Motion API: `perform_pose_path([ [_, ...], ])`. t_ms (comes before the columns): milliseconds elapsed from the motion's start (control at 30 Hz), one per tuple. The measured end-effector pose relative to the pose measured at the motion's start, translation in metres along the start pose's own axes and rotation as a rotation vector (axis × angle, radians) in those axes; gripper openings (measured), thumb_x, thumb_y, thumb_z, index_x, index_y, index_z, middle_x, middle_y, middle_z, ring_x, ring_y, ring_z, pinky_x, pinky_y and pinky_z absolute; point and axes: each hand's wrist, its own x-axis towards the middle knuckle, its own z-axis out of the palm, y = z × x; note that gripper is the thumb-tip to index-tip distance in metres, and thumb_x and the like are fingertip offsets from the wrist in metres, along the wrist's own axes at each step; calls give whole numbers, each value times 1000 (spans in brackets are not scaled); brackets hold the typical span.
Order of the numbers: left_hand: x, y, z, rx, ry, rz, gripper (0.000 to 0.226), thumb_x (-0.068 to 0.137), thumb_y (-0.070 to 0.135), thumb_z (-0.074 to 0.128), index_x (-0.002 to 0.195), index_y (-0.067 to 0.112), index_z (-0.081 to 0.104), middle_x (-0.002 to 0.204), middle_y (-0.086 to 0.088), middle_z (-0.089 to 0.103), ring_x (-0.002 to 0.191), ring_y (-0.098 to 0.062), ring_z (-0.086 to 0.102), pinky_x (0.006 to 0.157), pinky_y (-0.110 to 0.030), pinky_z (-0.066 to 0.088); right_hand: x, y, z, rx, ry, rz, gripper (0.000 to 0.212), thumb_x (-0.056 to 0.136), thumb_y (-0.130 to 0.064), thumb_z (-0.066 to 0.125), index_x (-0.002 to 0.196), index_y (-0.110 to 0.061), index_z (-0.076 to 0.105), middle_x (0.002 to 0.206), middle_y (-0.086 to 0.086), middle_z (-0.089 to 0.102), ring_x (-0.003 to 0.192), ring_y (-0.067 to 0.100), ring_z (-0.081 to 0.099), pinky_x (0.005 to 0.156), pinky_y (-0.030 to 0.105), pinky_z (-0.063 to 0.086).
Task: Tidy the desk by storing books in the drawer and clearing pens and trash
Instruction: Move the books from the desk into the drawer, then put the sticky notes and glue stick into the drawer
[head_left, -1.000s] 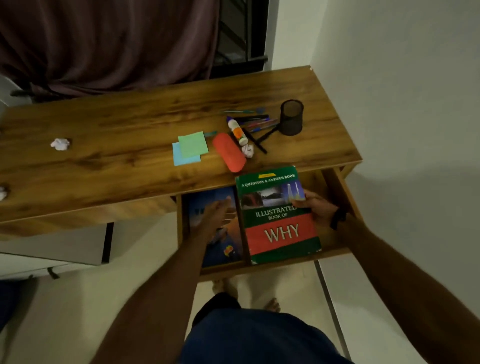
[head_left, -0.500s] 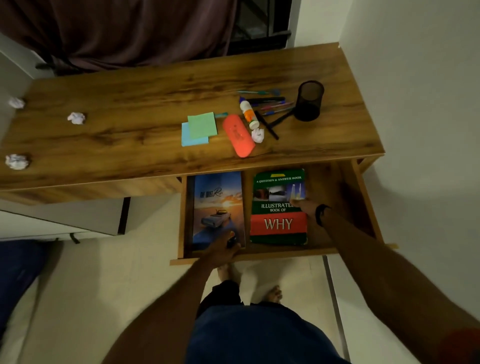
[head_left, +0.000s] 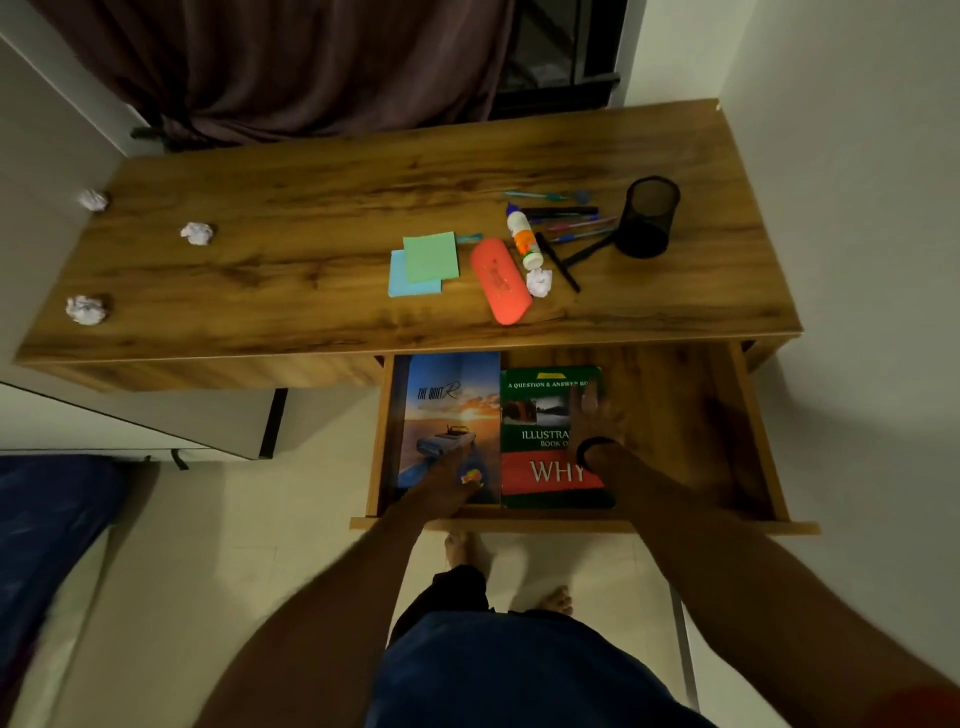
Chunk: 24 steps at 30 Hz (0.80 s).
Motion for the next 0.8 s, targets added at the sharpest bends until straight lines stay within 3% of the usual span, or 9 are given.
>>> perform_pose_path([
  [33, 2, 5, -5, 6, 19, 11, 60, 87, 12, 63, 141, 2, 37, 134, -17, 51, 115, -7, 53, 106, -34, 40, 0, -3, 0, -28, -40, -60, 91, 89, -31, 63, 154, -23, -1, 161, 11, -12, 147, 41, -2, 114, 67, 8],
  [100, 10, 4, -9, 21, 26, -21, 68, 77, 40, 63, 136, 15, 42, 130, -12, 53, 115, -20, 55, 97, -42, 45, -1, -11, -2, -64, -211, -157, 95, 87, -26, 67, 154, -30, 0, 161, 7, -18, 147, 40, -10, 115, 66, 4],
  [167, 19, 1, -13, -10, 39, -52, 56, 72, 42, 60, 118, 12, 50, 107, -10, 55, 100, -26, 57, 85, -47, 46, 7, -14, 0, -51, -311, -131, 91, 90, -28, 64, 154, -31, 0, 160, 6, -20, 147, 40, -11, 116, 65, 3],
  [233, 35, -19, -12, 9, 52, -65, 57, 76, 44, 63, 120, 11, 49, 112, -11, 56, 108, -28, 57, 91, -51, 48, 9, -18, -4, 7, -321, -105, 85, 91, -32, 62, 154, -27, 6, 162, 11, -11, 148, 41, 2, 118, 61, 10],
  [300, 31, -10, -17, 52, 73, -50, 75, 76, 66, 63, 131, 20, 43, 128, -15, 54, 121, -37, 52, 100, -56, 43, 9, -24, -19, 118, -324, -139, 77, 90, -29, 64, 152, -21, 20, 160, 15, 15, 142, 37, 28, 115, 50, 28],
  [400, 21, 15, -28, 122, 88, -89, 73, 87, 47, 60, 147, 16, 31, 150, -14, 35, 139, -38, 33, 115, -49, 29, 9, -36, -44, 320, -257, -188, 73, 85, -32, 70, 146, -15, 32, 148, 8, 40, 130, 29, 44, 107, 42, 41],
  [567, 76, -37, -36, 4, 106, -96, 84, 71, 60, 65, 143, 40, 26, 141, -16, 48, 128, -41, 48, 102, -59, 43, 12, -52, -80, 449, -49, -267, 47, 88, -25, 67, 127, -4, 53, 132, 16, 56, 121, 31, 53, 102, 42, 45],
  [700, 38, 36, -77, 90, 135, 29, 79, 91, 39, 59, 153, 19, 14, 160, -5, 18, 146, -26, 21, 118, -44, 25, 15, -64, -109, 467, 24, -321, 35, 89, -23, 66, 118, -5, 58, 119, 14, 64, 110, 30, 58, 92, 36, 47],
  [800, 52, 53, -105, 114, 170, 184, 80, 93, 30, 59, 154, 21, 8, 162, -2, 12, 148, -24, 17, 118, -45, 25, 22, -71, -125, 491, 77, -308, 37, 89, -24, 67, 120, -7, 59, 118, 14, 65, 112, 29, 59, 93, 33, 44],
])
